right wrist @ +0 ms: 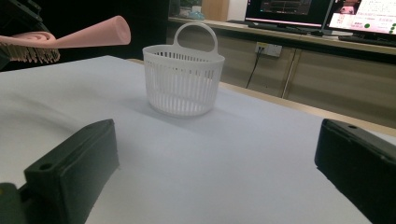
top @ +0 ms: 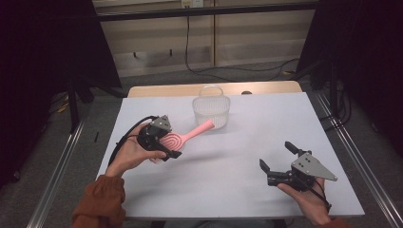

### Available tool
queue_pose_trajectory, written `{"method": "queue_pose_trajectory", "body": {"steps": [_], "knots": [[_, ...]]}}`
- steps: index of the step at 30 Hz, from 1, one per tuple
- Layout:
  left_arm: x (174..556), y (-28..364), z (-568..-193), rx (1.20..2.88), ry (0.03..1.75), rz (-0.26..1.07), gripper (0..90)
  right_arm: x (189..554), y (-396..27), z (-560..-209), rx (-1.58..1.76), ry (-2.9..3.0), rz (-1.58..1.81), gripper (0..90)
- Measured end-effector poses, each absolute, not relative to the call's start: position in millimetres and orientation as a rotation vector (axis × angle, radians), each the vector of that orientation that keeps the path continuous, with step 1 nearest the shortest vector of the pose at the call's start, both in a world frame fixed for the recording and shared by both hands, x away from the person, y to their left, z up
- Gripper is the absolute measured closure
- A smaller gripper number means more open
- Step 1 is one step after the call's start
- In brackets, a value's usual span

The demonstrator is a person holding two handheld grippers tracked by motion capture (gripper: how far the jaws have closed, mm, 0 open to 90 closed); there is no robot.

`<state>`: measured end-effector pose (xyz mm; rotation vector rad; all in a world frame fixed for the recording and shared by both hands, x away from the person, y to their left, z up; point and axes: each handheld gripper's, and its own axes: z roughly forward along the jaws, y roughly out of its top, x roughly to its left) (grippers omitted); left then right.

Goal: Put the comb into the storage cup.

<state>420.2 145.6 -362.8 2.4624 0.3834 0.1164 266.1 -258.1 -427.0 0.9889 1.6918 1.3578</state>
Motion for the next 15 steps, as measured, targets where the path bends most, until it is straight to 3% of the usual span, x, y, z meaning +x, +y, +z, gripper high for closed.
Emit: {"method": "queue_pose_trajectory", "body": {"steps": [15], "knots": [[415, 119, -360, 2.506, 0.312, 0.092, 19.6, 283, -222, -421, 0.859, 1.824, 1.347, 1.5]]}}
